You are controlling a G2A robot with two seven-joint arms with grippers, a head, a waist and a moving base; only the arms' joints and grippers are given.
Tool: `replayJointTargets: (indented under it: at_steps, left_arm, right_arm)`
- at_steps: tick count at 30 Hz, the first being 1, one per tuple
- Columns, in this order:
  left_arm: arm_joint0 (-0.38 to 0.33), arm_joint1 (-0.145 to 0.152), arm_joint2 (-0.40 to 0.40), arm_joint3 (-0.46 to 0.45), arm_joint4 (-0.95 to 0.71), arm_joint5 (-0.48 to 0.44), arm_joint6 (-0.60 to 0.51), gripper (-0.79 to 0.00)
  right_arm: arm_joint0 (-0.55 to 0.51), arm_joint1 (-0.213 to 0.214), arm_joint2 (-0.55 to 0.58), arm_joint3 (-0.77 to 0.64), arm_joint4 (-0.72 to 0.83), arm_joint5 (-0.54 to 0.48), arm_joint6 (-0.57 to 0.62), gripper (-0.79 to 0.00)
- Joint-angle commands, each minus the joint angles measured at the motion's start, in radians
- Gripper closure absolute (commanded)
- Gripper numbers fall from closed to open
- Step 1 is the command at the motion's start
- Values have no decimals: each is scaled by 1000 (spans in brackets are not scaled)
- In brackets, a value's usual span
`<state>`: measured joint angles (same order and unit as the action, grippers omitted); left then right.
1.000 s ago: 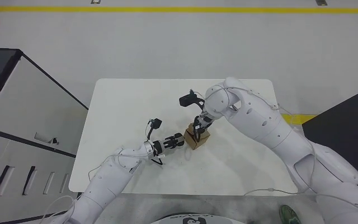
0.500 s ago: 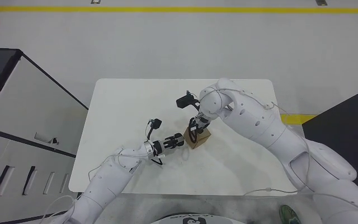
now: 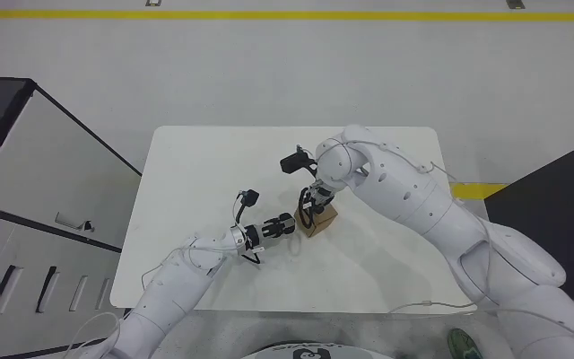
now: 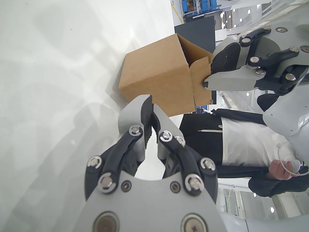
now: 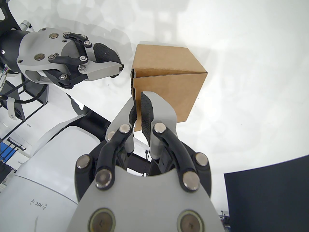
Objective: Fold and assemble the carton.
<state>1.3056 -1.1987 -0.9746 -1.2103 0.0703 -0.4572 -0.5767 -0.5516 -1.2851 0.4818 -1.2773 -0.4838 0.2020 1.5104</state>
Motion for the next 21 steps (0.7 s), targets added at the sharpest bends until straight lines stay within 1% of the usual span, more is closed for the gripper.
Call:
replayJointTargets:
  at_steps: [1, 6, 8, 10, 13, 15, 21]
  left_arm:
    - [-1, 0, 0, 2, -2, 1, 1, 0]
    - [-2, -1, 0, 5, -5, -1, -1, 0]
    - [-3, -1, 0, 7, -5, -2, -1, 0]
    - [-3, -1, 0, 8, -6, -4, -2, 0]
    - [-4, -1, 0, 9, -6, -5, -1, 0]
    - [-5, -1, 0, 10, -7, -3, -3, 0]
    - [-11, -3, 4, 13, -8, -2, -7, 0]
  right_arm:
    - [2, -5, -3, 7, 0, -2, 0, -40]
    - [8, -18, -15, 26, 1, -7, 0, -65]
    - [10, -23, -19, 37, 1, -9, 0, -55]
    - [13, -28, -22, 46, 1, -9, -3, -28]
    - [17, -34, -24, 56, -5, -5, -4, -25]
    - [20, -37, -22, 58, -8, -2, -5, 0]
    - [21, -37, -12, 46, -25, 4, -3, 0]
